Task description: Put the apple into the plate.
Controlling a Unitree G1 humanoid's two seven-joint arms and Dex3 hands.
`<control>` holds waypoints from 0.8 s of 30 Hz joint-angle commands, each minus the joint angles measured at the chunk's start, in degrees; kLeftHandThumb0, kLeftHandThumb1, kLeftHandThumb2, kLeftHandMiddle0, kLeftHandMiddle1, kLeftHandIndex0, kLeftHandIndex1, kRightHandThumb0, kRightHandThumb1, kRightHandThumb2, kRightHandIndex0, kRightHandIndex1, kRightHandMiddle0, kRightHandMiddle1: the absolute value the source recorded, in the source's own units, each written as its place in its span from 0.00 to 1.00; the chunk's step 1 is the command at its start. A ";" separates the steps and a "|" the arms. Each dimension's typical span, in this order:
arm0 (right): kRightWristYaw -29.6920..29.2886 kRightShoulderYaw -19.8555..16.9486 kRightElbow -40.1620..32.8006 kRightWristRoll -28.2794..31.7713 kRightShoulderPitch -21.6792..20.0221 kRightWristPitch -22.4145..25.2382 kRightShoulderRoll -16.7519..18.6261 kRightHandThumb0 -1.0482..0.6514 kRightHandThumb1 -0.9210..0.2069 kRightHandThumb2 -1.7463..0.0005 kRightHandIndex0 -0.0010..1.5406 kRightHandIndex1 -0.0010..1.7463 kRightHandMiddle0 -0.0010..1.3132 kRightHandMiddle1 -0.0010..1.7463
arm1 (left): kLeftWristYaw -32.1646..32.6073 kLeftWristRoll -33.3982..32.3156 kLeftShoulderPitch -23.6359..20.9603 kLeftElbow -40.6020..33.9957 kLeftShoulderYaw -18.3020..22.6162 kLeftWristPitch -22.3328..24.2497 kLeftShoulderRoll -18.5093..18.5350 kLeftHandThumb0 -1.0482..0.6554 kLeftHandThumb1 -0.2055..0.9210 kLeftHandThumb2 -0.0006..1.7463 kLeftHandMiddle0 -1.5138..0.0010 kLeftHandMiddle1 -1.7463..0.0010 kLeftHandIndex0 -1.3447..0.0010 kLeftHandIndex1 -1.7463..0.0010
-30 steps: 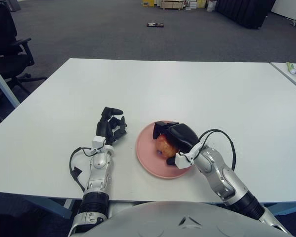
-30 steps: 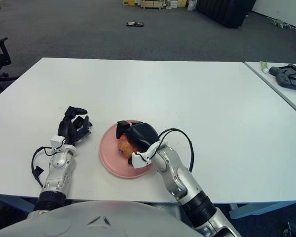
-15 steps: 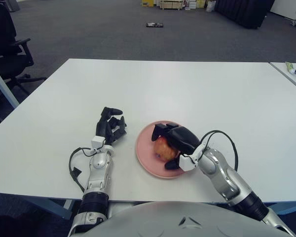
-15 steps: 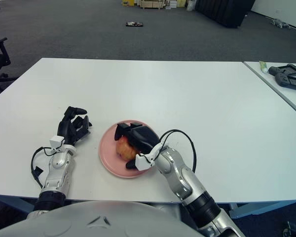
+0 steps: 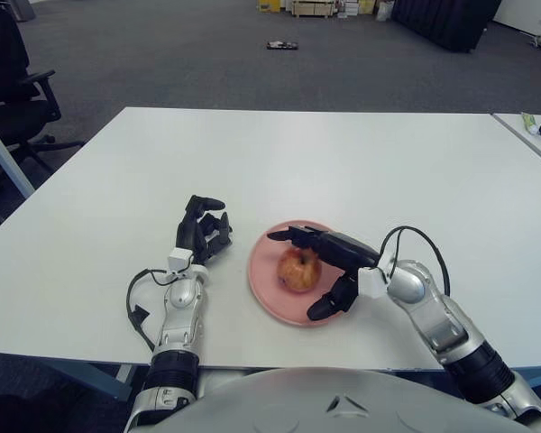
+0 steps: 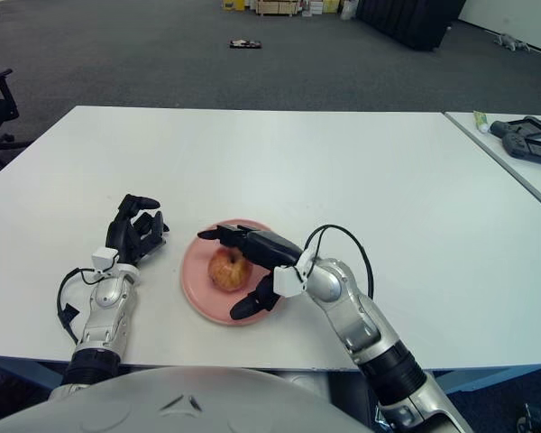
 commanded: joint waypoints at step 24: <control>0.19 -14.42 4.04 20.01 7.60 -5.64 2.05 0.00 0.03 0.81 0.00 0.00 0.00 0.00 | -0.43 0.22 -0.98 1.05 -0.24 -1.23 0.79 0.38 0.68 0.58 0.50 0.00 0.69 0.00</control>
